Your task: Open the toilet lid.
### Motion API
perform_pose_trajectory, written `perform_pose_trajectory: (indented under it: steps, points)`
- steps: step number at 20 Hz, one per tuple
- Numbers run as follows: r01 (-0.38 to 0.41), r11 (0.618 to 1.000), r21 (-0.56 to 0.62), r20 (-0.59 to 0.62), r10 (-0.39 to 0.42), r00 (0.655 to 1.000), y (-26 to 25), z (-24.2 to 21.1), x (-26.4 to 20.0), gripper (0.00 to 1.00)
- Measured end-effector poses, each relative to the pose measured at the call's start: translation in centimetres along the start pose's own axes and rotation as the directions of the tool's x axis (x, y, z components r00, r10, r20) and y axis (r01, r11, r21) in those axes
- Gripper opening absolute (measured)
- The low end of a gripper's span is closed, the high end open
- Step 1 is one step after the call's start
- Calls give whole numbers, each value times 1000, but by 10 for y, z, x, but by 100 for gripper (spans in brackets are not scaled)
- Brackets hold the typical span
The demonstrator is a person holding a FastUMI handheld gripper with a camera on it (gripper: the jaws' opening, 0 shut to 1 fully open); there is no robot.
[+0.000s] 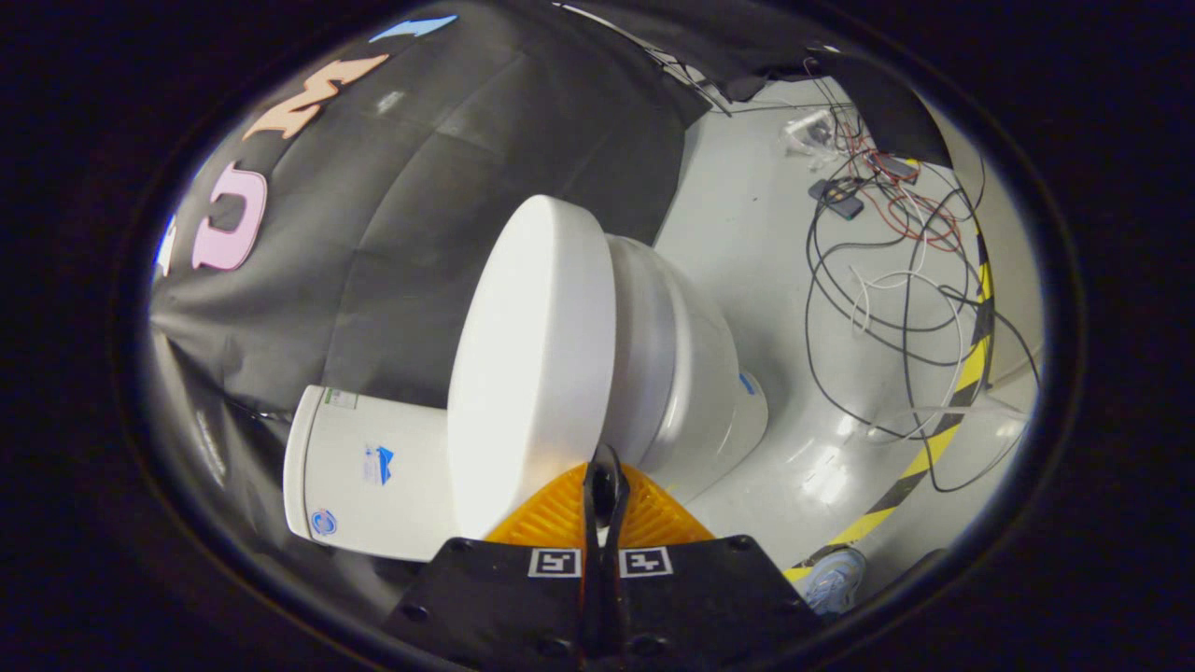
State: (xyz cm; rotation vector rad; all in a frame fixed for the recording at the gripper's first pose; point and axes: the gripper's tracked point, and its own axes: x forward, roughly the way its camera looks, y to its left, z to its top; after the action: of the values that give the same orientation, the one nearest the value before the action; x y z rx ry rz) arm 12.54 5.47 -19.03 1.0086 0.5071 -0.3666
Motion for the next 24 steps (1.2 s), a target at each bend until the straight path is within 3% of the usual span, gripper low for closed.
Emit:
perform_pose_trajectory:
  steps: [13, 24]
  points:
    - [-5, 996, -89, 59, 10, 998, 33, 8, -22, 1]
    - [-60, 978, -201, 171, 95, 981, 90, 19, -47, 1]
